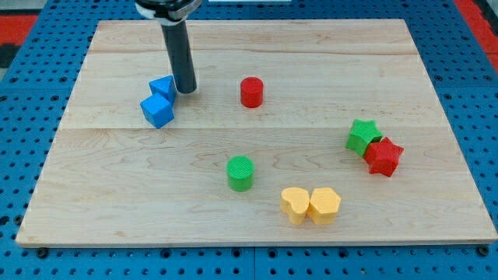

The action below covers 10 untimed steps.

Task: Move the red star and green star towards above the yellow blocks

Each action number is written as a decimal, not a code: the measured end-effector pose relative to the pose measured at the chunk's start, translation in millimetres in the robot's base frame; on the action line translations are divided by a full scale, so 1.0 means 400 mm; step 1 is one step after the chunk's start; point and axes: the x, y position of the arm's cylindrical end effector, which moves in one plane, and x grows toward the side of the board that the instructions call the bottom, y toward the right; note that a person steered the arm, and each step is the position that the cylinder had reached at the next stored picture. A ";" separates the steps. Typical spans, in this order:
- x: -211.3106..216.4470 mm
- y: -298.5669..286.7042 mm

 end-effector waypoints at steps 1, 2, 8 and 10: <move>0.041 0.191; 0.077 0.280; 0.219 0.767; 0.329 0.876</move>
